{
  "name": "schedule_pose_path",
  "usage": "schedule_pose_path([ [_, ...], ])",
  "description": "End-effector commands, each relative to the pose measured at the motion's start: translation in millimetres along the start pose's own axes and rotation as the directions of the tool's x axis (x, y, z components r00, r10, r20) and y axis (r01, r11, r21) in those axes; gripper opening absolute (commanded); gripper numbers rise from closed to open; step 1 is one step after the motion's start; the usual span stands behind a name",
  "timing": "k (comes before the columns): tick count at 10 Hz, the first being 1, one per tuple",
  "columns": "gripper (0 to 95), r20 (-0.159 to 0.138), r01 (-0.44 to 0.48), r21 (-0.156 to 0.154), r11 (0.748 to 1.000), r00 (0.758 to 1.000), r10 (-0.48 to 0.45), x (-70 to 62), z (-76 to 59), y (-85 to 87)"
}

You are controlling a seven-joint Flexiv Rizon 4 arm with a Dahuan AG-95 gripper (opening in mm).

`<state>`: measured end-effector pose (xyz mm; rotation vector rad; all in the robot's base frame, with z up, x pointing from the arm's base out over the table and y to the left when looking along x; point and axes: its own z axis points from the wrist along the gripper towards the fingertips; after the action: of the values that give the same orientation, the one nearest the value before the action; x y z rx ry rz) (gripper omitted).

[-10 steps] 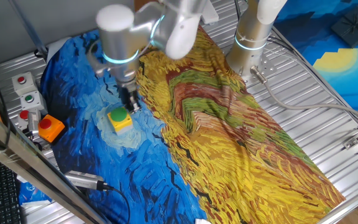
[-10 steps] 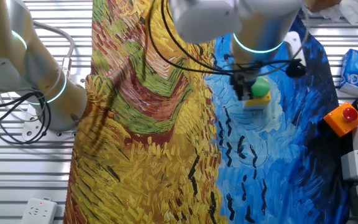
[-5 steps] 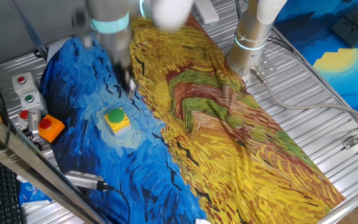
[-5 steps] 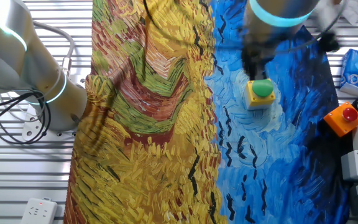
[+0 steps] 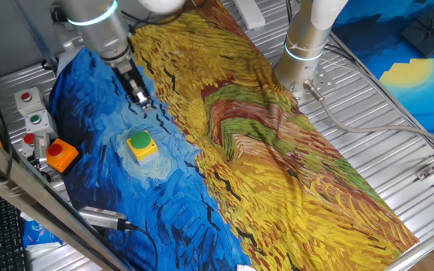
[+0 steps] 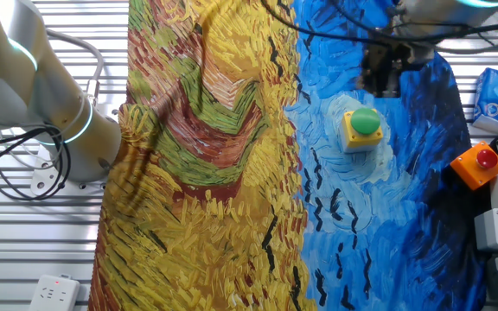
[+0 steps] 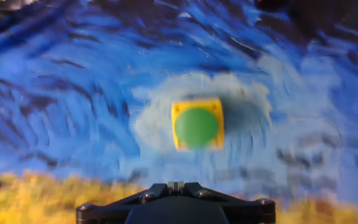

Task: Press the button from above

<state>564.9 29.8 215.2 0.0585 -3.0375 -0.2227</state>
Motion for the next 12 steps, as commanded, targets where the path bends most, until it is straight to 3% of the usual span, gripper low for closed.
schedule_pose_path([
  [1,0.0,-0.012,-0.001,0.000,1.000,1.000,0.001,6.6,0.9,1.5],
  [12,0.0,-0.021,0.018,0.000,1.000,1.000,-0.018,10.3,9.5,-2.6],
])
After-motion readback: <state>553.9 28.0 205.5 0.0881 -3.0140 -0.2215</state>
